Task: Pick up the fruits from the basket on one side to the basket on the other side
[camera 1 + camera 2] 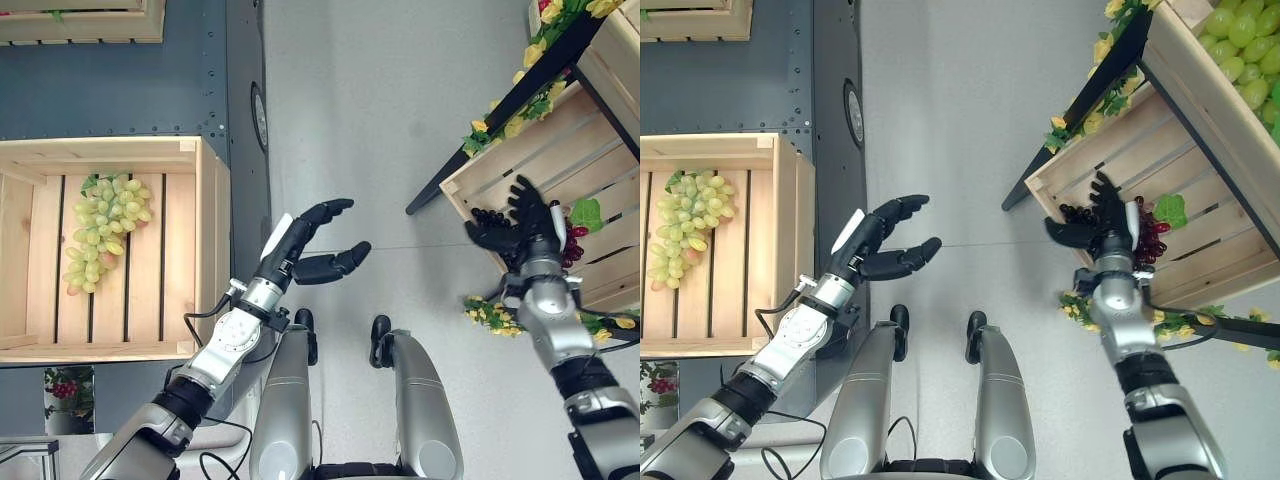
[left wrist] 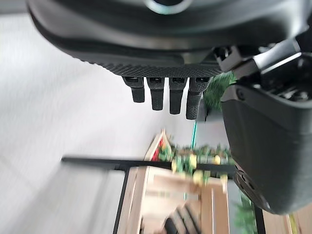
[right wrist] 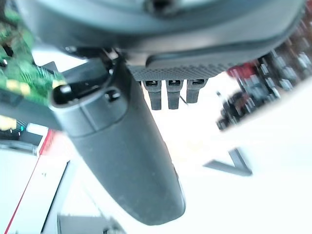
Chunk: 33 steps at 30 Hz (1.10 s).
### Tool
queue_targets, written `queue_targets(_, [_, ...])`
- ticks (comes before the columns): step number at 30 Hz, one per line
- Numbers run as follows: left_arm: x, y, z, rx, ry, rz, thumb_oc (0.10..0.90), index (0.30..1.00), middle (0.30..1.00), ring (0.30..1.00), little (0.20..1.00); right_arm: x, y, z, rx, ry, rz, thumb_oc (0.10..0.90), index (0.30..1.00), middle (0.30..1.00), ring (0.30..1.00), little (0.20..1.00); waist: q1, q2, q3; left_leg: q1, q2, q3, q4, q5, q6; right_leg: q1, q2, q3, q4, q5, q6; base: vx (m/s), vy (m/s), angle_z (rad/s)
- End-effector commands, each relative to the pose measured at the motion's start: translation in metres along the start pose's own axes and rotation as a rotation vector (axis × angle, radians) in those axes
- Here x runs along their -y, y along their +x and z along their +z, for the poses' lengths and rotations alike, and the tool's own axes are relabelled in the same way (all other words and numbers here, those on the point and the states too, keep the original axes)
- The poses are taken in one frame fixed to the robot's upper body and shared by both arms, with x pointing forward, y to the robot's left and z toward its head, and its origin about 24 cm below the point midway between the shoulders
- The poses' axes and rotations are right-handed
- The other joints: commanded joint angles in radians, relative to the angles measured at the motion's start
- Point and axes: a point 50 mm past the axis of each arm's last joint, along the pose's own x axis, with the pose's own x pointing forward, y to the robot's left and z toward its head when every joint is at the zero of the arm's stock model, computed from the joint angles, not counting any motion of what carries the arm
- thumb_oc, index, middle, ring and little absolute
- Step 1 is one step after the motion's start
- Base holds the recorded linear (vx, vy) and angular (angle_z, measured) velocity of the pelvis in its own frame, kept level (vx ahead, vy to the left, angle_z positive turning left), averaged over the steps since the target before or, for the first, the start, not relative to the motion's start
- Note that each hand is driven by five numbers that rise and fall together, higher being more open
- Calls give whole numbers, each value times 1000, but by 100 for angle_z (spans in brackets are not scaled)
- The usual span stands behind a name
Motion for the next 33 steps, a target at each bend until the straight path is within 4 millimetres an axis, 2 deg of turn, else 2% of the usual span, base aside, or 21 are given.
queue_targets(1, [-11,16,76,462,-132,144,800,900,900,900,900,5,3,39,231,-56,5,800,900,900,900,900,-2,13,-16,135,-61,93,-100,-64,64,87,10,-75,-51,53,-44,22,11,7])
queue_targets(5, [-27,12,89,543,-99,240,800,900,900,900,900,-1,-1,35,217,-55,21,800,900,900,900,900,8,21,-16,137,-67,92,-105,-61,61,90,-1,-85,-48,49,-46,26,13,7])
queue_targets(9, [-51,6,93,573,26,483,800,900,900,900,900,-4,-2,28,192,-72,49,800,900,900,900,900,19,29,-16,138,-75,87,-100,-58,53,95,-10,-90,-43,41,-53,44,20,2])
queue_targets(12, [-67,-2,83,541,163,664,800,900,900,900,900,-7,-8,22,185,-78,69,800,900,900,900,900,27,33,-16,141,-80,81,-97,-55,46,103,-17,-96,-43,36,-56,43,10,2])
queue_targets(14, [-88,-12,70,450,295,834,800,900,900,900,900,-12,-15,17,176,-70,99,800,900,900,900,900,35,38,-16,134,-83,80,-90,-52,41,98,-26,-105,-36,31,-60,45,22,6])
queue_targets(16, [-105,-23,53,352,314,961,800,900,900,900,900,-17,-19,15,168,-61,144,800,900,900,900,900,38,39,-16,124,-83,75,-88,-44,36,91,-30,-111,-32,27,-61,16,46,10])
queue_targets(18, [-115,-32,40,281,390,1023,800,900,900,900,900,-21,-24,11,160,-79,166,800,900,900,900,900,39,38,-16,113,-81,74,-85,-38,32,84,-31,-114,-27,24,-63,7,43,9])
queue_targets(27, [-160,-46,21,80,568,1133,800,900,900,900,900,-13,-22,6,128,-109,206,800,900,900,900,900,44,28,-16,73,-64,68,-72,-18,23,58,-35,-134,-2,5,-76,1,13,15])
queue_targets(33, [-191,-64,4,-189,637,1124,800,900,900,900,900,-16,-19,13,138,-122,260,800,900,900,900,900,48,22,-16,45,-56,59,-62,-4,18,42,-38,-148,26,-14,-88,-6,29,10])
